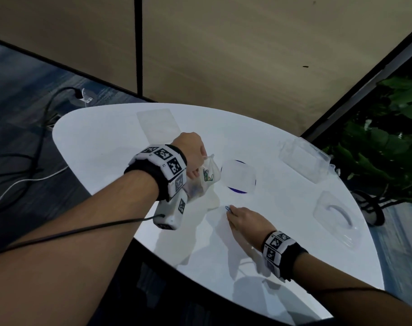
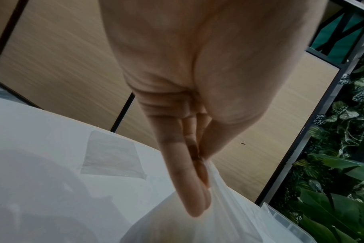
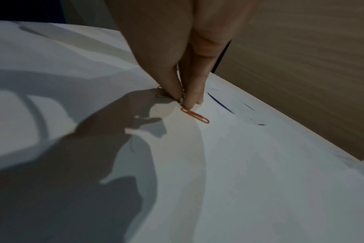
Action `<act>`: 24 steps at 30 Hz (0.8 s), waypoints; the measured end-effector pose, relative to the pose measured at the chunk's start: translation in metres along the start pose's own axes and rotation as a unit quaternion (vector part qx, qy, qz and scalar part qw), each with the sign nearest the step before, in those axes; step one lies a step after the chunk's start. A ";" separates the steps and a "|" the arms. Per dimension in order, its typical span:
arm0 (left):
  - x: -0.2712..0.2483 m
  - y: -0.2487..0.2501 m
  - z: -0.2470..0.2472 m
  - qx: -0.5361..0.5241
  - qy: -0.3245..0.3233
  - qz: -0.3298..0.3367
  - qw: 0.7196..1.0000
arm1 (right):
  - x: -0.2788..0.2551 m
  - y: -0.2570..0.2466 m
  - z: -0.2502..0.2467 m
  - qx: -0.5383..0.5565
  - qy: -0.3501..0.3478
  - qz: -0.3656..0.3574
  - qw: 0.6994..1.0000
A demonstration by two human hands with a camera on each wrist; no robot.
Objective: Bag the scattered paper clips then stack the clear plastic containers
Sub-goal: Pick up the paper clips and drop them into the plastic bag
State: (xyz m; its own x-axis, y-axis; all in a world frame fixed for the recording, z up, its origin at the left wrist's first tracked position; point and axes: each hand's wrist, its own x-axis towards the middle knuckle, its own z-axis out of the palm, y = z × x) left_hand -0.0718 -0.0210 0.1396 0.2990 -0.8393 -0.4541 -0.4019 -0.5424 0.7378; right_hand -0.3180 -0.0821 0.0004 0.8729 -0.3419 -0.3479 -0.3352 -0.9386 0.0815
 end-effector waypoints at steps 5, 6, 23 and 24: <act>0.000 0.005 0.006 -0.004 -0.009 -0.008 1.000 | 0.016 0.000 -0.010 0.013 0.001 0.032 0.999; 0.000 0.006 0.007 -0.002 -0.010 -0.010 1.000 | 0.019 0.004 -0.012 0.020 -0.004 0.039 0.999; 0.013 0.010 0.021 0.028 0.000 -0.002 1.000 | 0.039 0.043 -0.100 0.738 0.209 0.230 0.599; 0.013 0.010 0.021 0.027 0.001 -0.001 1.000 | 0.042 0.036 -0.109 0.743 0.216 0.208 0.599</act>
State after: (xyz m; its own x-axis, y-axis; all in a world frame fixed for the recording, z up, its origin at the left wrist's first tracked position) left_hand -0.0904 -0.0382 0.1304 0.3009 -0.8384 -0.4545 -0.4473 -0.5450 0.7092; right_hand -0.2550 -0.1350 0.0907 0.5064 -0.8134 -0.2861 -0.2211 0.1982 -0.9549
